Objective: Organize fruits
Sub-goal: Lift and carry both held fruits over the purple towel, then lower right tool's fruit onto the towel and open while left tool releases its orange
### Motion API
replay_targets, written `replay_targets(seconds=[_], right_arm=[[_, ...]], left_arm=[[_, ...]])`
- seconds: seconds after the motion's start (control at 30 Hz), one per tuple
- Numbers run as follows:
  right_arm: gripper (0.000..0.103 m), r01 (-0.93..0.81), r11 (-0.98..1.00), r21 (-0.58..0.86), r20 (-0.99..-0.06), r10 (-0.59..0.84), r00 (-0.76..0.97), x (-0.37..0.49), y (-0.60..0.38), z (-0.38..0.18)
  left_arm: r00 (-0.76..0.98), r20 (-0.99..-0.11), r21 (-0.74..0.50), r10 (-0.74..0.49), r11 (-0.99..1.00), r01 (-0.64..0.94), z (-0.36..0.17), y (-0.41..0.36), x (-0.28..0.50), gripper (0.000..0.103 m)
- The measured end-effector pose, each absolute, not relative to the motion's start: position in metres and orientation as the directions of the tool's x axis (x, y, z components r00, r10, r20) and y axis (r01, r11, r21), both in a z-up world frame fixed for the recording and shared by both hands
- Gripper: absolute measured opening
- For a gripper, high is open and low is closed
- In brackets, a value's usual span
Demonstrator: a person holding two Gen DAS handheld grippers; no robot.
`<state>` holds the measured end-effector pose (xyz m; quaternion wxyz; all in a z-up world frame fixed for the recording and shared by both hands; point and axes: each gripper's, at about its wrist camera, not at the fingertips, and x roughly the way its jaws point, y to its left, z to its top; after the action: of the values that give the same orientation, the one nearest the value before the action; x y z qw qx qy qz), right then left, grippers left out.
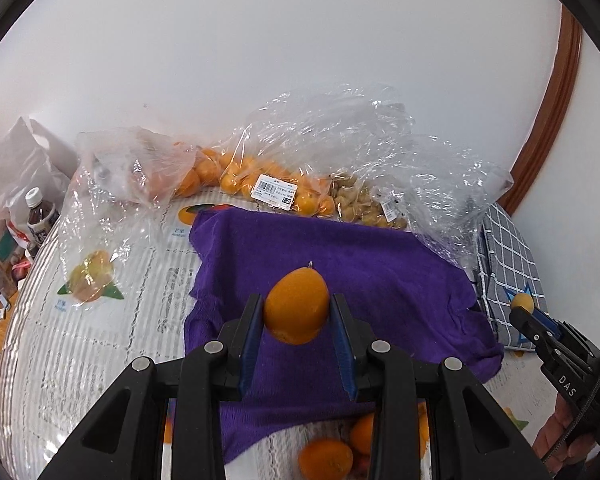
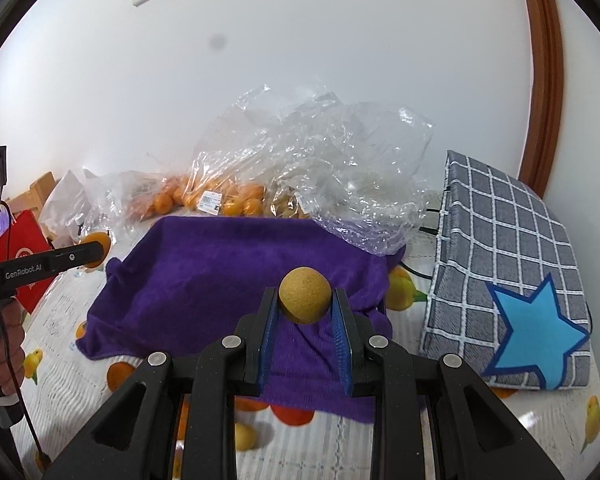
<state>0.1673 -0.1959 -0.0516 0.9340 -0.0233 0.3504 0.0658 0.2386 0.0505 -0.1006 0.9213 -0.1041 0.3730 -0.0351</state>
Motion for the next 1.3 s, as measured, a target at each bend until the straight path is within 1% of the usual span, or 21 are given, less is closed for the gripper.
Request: replay_targets(seconds=[0.37,0.7,1.3], right_arm=[[0.026,-0.125,0.992,0.016,-0.683,0.103,0.723,0.210,-0.201,-0.075],[0.026,-0.115,0.993,0.017,-0.732,0.091,0.675,0.239,-0.207,-0.108],[0.026,-0.114,0.993,0.013,-0.783,0.081,0.617,0.259,-0.207,-0.142]], left_arm=[[0.693,-0.703,-0.230,-0.159,0.973,-0.011,-0.115,0.039,0.278,0.032],[0.643,-0.749,-0.229,-0.160,0.973,-0.025,-0.144,0.030,0.304,0.032],[0.589,-0.791,-0.229,-0.166,0.973,-0.032,-0.169,0.032,0.322,0.032]])
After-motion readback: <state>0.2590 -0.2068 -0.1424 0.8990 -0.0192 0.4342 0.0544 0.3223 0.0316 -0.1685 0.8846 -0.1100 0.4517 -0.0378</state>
